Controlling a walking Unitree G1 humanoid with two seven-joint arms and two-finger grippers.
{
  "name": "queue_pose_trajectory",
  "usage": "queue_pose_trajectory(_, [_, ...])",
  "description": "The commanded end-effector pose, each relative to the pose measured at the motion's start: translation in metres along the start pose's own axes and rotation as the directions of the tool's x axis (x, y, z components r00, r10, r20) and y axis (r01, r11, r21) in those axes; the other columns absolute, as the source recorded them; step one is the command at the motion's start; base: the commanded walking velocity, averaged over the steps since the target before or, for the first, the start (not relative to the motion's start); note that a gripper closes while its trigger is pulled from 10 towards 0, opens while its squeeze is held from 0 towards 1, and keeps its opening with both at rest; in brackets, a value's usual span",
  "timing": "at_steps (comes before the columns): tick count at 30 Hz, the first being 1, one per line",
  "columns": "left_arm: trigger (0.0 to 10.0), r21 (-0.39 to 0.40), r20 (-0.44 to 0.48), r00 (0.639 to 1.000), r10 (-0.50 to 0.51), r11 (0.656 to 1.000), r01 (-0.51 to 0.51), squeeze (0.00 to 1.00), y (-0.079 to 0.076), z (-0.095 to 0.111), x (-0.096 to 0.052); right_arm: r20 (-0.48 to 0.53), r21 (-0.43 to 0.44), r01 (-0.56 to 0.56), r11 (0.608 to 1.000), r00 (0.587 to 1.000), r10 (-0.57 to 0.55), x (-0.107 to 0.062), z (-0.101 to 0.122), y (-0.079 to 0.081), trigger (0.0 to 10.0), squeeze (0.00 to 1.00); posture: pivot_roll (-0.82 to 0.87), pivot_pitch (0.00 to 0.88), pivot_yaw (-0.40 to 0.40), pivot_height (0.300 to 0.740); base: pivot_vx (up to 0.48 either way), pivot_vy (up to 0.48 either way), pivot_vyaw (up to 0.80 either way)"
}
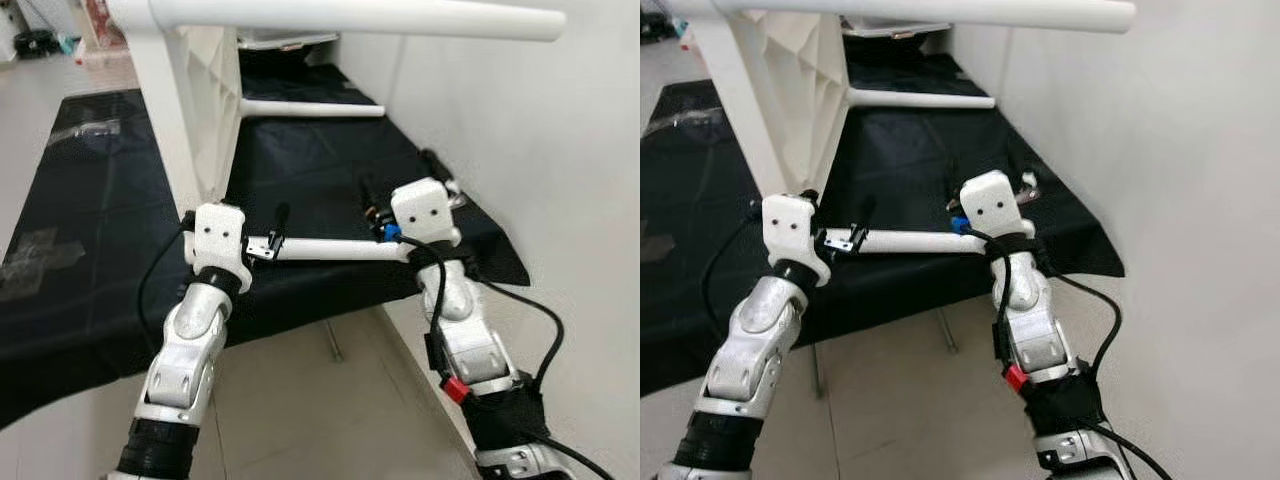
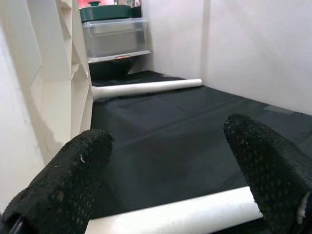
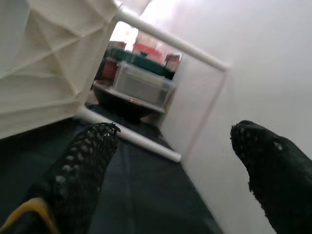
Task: Building children table
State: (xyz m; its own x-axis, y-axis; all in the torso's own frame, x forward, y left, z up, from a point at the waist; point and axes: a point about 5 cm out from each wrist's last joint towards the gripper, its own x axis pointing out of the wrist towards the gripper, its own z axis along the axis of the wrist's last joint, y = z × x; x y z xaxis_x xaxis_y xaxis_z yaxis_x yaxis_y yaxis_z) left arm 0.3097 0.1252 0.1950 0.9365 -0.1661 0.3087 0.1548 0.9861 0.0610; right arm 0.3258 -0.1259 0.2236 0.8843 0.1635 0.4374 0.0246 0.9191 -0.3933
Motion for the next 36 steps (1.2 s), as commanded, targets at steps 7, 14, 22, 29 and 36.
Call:
queue_pose_trajectory(7, [10.0, -0.005, -0.034, 0.999, -0.02, 1.0, 0.02, 0.0, -0.0024, -0.0094, -0.0039, 0.0, 0.019, 0.046, 0.999, 0.999, -0.046, -0.0037, 0.0018, 0.0002, 10.0, 0.0, 0.03, 0.07, -0.027, 0.74, 0.0, 0.0, 0.0])
queue_pose_trajectory(14, [10.0, -0.002, -0.037, 0.999, -0.031, 1.0, 0.031, 0.0, -0.0043, -0.0075, -0.0007, -0.029, 0.061, 0.03, 0.998, 0.999, -0.028, -0.004, 0.0003, -0.0009, 10.0, 0.0, 0.03, 0.08, -0.028, 0.74, 0.108, 0.0, 0.0])
queue_pose_trajectory(22, [10.0, 0.0, -0.035, 0.999, -0.028, 1.0, 0.028, 0.0, -0.0037, -0.0075, -0.0002, -0.029, 0.057, 0.034, 0.998, 0.999, -0.032, -0.0043, 0.0009, -0.0004, 10.0, 0.0, 0.03, 0.081, -0.029, 0.74, 0.278, 0.0, 0.0])
queue_pose_trajectory(29, [10.0, 0.019, -0.029, 0.999, -0.027, 0.999, 0.028, 0.0, -0.0035, -0.0068, 0.0007, -0.026, 0.059, 0.034, 0.998, 0.999, -0.032, -0.0033, 0.0016, -0.0012, 10.0, 0.0, 0.03, 0.084, -0.026, 0.74, 0.297, 0.0, 0.0])
queue_pose_trajectory(36, [10.0, 0.016, -0.04, 0.999, -0.004, 1.0, 0.004, 0.0, -0.0004, -0.0077, 0.0027, -0.023, 0.047, 0.038, 0.998, 0.999, -0.037, -0.0026, 0.0023, -0.0024, 10.0, 0.0, 0.03, 0.085, -0.028, 0.74, 0.076, 0.0, 0.0])
